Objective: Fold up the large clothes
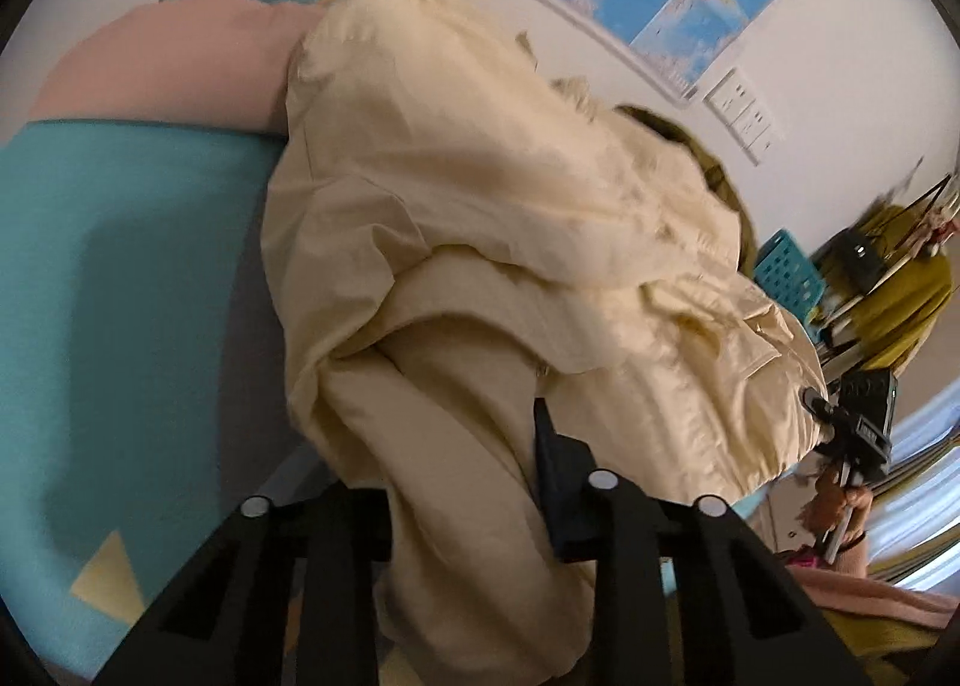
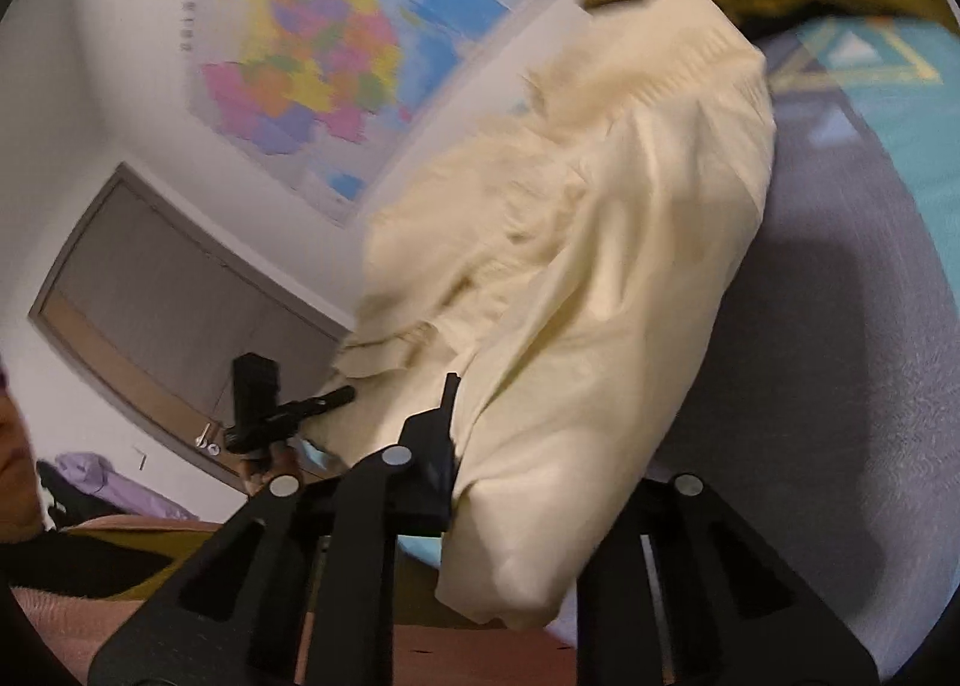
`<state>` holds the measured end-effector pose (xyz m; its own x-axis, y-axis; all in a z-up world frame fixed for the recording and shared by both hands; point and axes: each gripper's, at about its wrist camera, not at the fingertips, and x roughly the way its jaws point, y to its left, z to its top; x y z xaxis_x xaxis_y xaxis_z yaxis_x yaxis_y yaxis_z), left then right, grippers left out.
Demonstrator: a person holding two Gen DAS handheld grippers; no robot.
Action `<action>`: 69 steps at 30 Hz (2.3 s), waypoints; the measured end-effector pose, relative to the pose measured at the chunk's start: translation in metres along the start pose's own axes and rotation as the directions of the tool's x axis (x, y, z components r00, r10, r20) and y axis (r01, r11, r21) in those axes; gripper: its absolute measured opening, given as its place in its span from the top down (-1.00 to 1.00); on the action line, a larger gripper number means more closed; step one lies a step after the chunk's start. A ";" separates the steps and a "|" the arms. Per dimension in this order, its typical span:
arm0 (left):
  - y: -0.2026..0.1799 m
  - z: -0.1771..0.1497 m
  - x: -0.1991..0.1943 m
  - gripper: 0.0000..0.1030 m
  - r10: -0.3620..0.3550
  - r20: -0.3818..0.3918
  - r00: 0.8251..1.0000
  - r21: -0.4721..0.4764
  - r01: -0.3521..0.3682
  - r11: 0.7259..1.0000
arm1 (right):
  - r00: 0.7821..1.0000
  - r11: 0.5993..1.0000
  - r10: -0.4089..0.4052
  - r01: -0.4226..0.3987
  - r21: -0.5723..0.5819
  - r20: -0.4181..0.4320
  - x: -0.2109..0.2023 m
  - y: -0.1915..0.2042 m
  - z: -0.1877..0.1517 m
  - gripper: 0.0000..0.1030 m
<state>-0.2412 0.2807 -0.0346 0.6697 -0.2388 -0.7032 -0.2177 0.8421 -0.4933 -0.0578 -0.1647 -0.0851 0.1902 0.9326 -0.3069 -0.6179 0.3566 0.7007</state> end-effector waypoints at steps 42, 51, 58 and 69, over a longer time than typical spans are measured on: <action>0.009 0.055 -0.056 0.54 -0.153 0.039 0.987 -0.012 0.154 0.988 | 0.985 0.995 0.092 -0.084 -0.060 0.145 -0.028 0.041 0.036 0.69; -0.004 0.120 -0.059 0.53 -0.126 0.058 0.990 0.029 0.124 0.992 | 0.978 0.995 0.089 -0.081 -0.051 0.188 -0.016 0.039 0.101 0.69; -0.014 0.167 -0.042 0.53 -0.060 0.051 0.997 0.052 0.058 0.997 | 0.975 0.997 0.083 -0.082 -0.011 0.205 0.000 0.029 0.140 0.69; -0.025 0.219 -0.019 0.52 0.027 0.040 0.999 0.066 -0.030 0.997 | 0.978 0.996 0.043 -0.056 0.062 0.206 0.023 0.005 0.192 0.69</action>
<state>-0.0926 0.3698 0.1034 0.6914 -0.1960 -0.6954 -0.1905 0.8790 -0.4372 0.0898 -0.1307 0.0355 0.3168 0.9385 -0.1375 -0.5792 0.3063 0.7555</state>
